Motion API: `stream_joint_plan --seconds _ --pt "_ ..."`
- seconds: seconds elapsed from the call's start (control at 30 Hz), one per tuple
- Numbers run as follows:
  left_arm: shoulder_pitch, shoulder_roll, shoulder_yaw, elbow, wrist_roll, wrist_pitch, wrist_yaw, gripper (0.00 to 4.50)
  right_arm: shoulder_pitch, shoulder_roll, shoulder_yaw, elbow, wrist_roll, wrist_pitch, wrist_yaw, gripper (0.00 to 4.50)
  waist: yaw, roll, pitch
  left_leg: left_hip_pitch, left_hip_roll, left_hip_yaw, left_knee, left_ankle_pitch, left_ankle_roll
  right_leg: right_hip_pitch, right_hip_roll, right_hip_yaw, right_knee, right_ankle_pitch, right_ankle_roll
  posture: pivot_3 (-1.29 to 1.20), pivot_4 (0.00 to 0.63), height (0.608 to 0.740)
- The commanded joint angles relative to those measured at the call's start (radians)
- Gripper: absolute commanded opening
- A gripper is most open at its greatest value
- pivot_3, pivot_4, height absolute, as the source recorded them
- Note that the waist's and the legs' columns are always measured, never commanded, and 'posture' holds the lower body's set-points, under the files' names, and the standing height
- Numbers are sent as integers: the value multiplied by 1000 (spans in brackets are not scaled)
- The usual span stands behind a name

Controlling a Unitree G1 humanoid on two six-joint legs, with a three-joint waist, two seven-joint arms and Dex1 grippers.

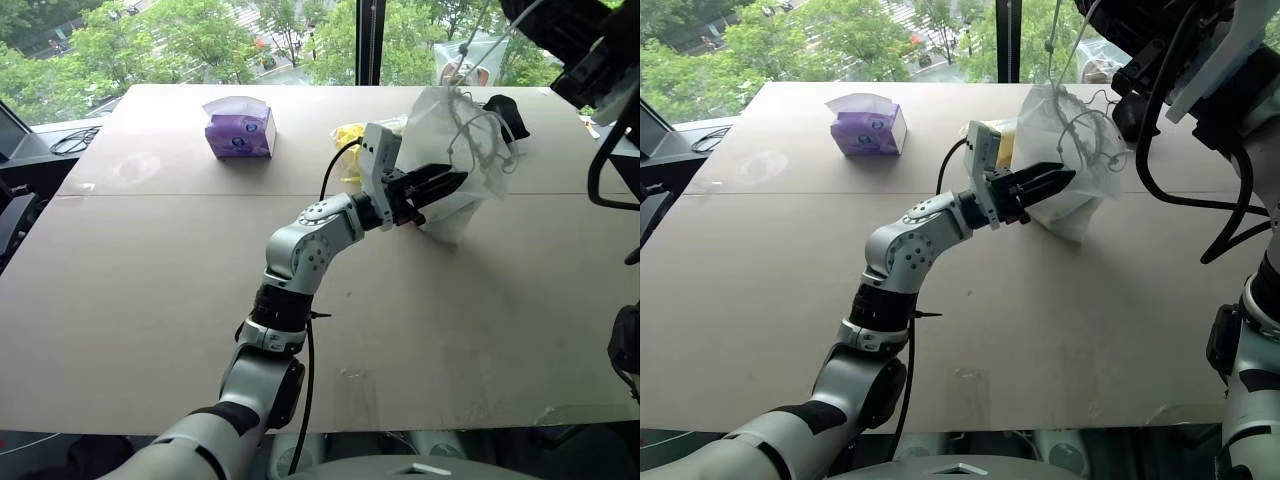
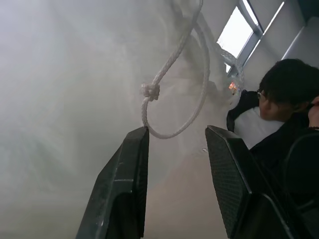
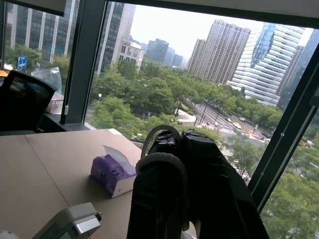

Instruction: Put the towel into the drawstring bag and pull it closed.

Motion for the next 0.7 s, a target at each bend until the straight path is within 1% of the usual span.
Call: stream_joint_plan --seconds 0.03,0.13,0.3,0.37,0.5,0.63,0.7 --pt "-28 -35 38 -14 -34 7 32 1811 -13 -13 -14 -25 12 -10 -8 0 0 0 0 0 0 0 0 0 0 0 0 0 0 0 0 0 150 740" --pt "-38 -77 119 -31 -124 89 112 1811 -17 -13 -14 -27 16 -9 -10 0 -1 0 0 0 1 0 0 0 0 0 0 0 0 0 0 0 150 740" --pt "-45 -93 150 -46 -110 148 246 1811 -16 -15 -15 -29 22 -11 -11 0 -1 0 0 0 0 0 0 0 0 0 0 0 0 0 0 0 150 740" --pt "-52 -93 141 -49 -89 148 277 1811 -13 -14 -16 -30 27 -12 -10 0 0 0 0 0 0 0 0 0 0 0 0 0 0 0 0 0 150 740" --pt "-76 -93 84 -29 -13 97 297 1811 -12 -12 -14 -28 33 -15 -8 0 0 0 0 0 0 0 0 0 0 0 0 0 0 0 0 0 150 740" --pt "-83 -88 41 -20 37 56 266 1811 -14 -9 -9 -30 37 -15 -10 0 0 0 0 0 0 0 0 0 0 0 0 0 0 0 0 0 150 740" --pt "-70 -73 17 -31 50 43 230 1272 -14 -7 -6 -31 36 -15 -14 0 -1 0 0 0 0 0 -1 0 0 0 0 0 0 0 0 0 150 740"
